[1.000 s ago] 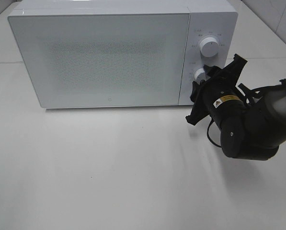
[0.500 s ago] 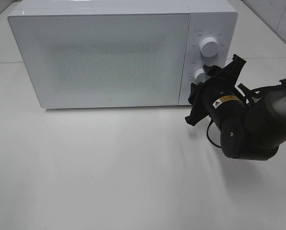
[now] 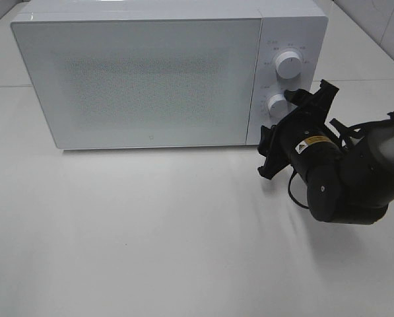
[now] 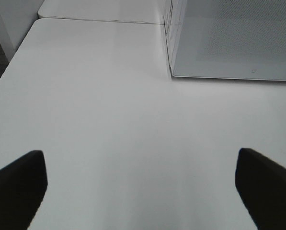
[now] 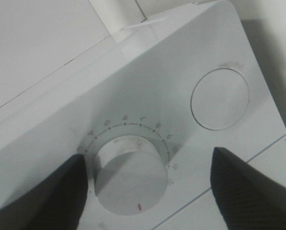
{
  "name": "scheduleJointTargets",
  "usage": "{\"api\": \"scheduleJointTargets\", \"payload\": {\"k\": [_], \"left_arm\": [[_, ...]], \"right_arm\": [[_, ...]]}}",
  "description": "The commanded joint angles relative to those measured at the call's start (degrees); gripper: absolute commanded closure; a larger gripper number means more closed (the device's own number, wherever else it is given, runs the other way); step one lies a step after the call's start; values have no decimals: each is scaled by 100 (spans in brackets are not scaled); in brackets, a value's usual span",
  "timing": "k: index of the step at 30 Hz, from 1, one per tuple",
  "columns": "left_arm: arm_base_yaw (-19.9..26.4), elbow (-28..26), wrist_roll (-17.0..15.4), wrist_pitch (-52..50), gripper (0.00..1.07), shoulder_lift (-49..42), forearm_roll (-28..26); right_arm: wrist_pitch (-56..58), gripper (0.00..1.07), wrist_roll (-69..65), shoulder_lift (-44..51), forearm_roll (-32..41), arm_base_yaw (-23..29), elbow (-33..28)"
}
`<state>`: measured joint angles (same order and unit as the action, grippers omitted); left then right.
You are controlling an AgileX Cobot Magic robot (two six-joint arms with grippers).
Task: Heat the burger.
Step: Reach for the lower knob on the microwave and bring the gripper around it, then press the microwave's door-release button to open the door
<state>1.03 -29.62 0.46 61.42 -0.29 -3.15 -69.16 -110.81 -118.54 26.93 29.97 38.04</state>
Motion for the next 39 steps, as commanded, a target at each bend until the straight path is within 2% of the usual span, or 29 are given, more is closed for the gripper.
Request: {"api": "scheduleJointTargets", "payload": {"k": [1,12,20,22,24,25,28,30,33,35,36,38,39], "left_arm": [[-23,-6,-46,0,6,-80,0],[-23,-6,-46,0,6,-80,0],[-23,-6,-46,0,6,-80,0],[-23,-6,-46,0,6,-80,0],[-23,-6,-46,0,6,-80,0],[-23,-6,-46,0,6,-80,0],[-23,-6,-46,0,6,-80,0],[-23,-6,-46,0,6,-80,0],[-23,-6,-46,0,6,-80,0],[-23,-6,-46,0,6,-80,0],[-23,-6,-46,0,6,-80,0],[-23,-6,-46,0,6,-80,0],[-23,-6,-46,0,6,-80,0]], "right_arm": [[-997,35,115,52,0,-23,-34],[-1278,35,120,378,63,-17,-332],[-1289,35,372,814,63,-17,-802],[-1255,35,1278,1186,29,-17,-1146],[-1272,35,1650,1295,-23,-17,-1238],[-1295,35,2492,1558,-206,-17,-1484],[-1295,35,2859,1684,-281,-17,-1616],[-1283,35,4538,2406,-710,-17,-2040],[-1272,35,4927,2636,-785,-17,-2114],[-1049,35,5970,3277,-957,-17,-2326],[-1049,35,5970,3277,-957,-17,-2326],[-52,36,7265,4194,-1008,-17,-2424],[-52,36,7265,4194,-1008,-17,-2424]]}}
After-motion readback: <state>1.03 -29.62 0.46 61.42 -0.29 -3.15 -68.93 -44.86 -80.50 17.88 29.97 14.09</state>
